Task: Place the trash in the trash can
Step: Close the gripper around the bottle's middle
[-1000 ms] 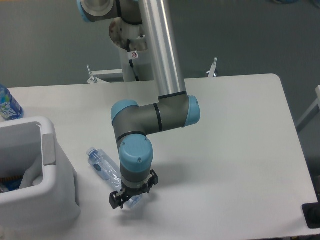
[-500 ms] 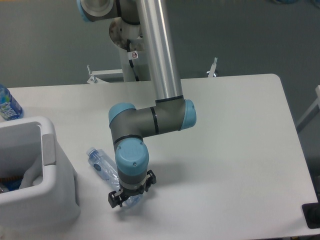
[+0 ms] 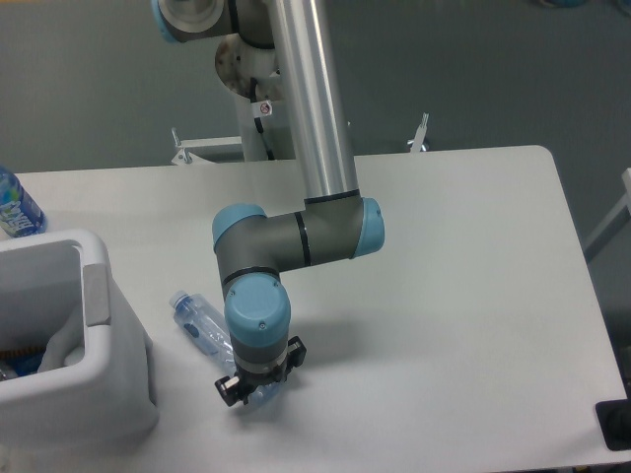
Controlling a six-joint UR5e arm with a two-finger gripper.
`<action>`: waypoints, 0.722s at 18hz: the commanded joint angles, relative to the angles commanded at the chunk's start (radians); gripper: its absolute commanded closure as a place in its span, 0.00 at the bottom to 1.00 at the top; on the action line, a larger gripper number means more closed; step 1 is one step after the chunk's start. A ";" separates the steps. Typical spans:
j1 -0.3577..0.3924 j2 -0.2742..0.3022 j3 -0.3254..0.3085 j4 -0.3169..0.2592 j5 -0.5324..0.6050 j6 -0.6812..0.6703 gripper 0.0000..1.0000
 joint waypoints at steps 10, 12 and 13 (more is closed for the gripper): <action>-0.002 0.023 -0.012 -0.003 0.000 0.012 0.45; 0.000 0.029 -0.017 -0.003 0.000 0.012 0.45; 0.000 0.037 -0.017 -0.002 0.000 0.012 0.45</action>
